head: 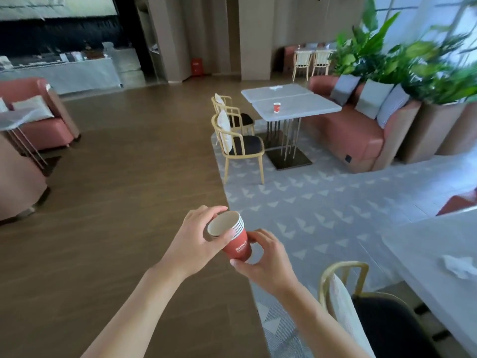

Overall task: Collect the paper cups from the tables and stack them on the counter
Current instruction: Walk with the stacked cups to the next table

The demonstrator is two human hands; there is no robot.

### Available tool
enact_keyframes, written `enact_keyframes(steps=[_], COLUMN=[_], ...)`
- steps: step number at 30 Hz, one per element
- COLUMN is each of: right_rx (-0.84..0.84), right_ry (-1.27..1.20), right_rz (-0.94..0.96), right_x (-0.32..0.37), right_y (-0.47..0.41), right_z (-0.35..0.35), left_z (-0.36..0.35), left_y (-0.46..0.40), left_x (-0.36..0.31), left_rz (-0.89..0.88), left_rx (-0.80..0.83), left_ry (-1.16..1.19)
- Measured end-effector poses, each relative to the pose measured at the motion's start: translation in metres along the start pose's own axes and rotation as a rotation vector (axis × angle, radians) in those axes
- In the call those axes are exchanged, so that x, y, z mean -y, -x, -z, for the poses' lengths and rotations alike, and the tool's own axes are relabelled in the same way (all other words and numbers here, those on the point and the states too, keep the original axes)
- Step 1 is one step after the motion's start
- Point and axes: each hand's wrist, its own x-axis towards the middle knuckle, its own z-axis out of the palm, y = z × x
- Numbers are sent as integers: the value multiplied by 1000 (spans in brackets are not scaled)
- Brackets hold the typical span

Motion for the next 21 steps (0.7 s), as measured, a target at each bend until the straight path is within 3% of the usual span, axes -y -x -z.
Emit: enact_keyframes(steps=[11, 21], right_rx=[-231, -367], right_ry=[170, 284], right_rz=[-254, -341], right_x=[-72, -66], right_y=[-91, -208], right_z=[48, 23], left_z=[-82, -63], left_y=[-183, -323], left_x=[25, 82], left_rz=[-163, -225], left_rx=[289, 402], left_ry=[206, 306])
